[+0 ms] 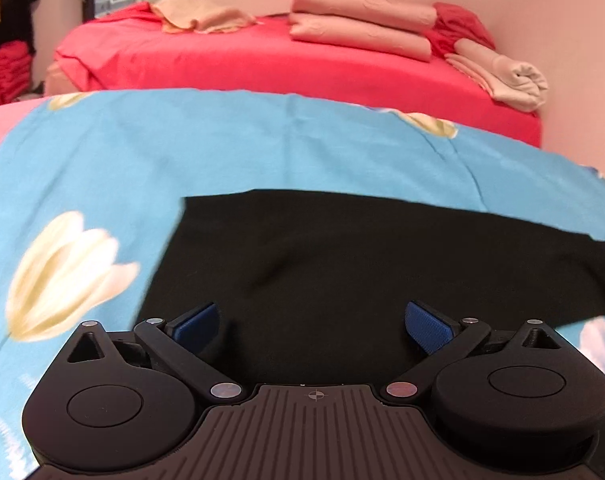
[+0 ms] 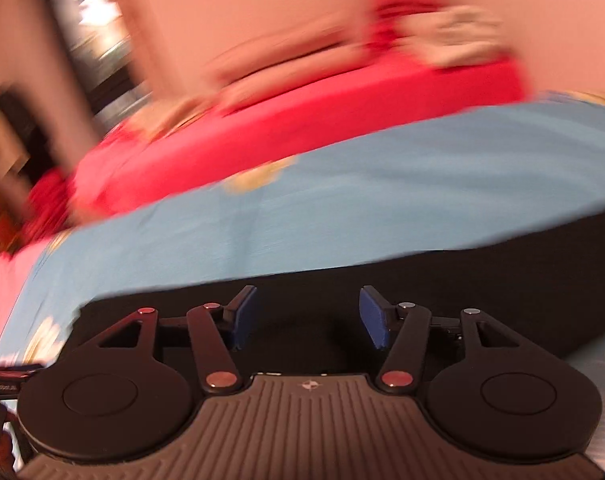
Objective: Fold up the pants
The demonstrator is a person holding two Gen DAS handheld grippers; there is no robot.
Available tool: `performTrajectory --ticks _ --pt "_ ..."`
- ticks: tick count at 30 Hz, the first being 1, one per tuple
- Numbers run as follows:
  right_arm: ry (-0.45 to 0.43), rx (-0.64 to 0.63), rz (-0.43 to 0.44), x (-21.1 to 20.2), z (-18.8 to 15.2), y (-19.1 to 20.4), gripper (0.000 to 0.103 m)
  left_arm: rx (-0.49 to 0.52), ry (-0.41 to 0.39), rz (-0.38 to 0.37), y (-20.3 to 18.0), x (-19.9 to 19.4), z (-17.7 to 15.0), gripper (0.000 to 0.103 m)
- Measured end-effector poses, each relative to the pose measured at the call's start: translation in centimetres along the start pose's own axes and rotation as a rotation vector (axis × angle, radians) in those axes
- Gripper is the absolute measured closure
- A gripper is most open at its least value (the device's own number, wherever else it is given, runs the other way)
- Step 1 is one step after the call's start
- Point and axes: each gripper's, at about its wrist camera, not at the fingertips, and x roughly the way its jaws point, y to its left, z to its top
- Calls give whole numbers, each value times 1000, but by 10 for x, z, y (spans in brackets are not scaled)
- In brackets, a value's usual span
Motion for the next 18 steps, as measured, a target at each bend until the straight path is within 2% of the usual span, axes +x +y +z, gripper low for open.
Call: performTrajectory --ticks 2,4,6,8,9,11,12,14,15,17,18 --pt "-76 117 -106 -26 5 -52 41 -45 29 -23 0 22 5 0" --pt "-141 239 -211 -46 8 -103 31 -97 53 -7 6 43 3 0" --pt "-169 344 -321 -54 8 -150 30 -68 0 20 2 43 -4 0" --pt "-133 408 -409 -46 9 -188 32 -53 -12 26 -1 41 -7 0" --pt "-104 444 -410 -38 8 -202 35 -52 -11 26 -2 40 -8 0" --pt "-151 461 -319 -33 7 -213 34 -58 -13 22 -1 40 -9 0" --pt "-152 462 -304 -28 9 -213 37 -59 -15 23 0 40 -9 0" --pt "-169 442 -295 -16 11 -211 76 -50 -18 33 -2 40 -10 0" --pt "-165 411 -295 -11 11 -213 91 -45 -19 38 -4 39 -11 0" --pt "-203 363 -295 -12 12 -222 92 -42 -21 41 -6 40 -11 0" --pt "-232 378 -323 -17 14 -227 92 -43 -22 39 -6 40 -11 0"
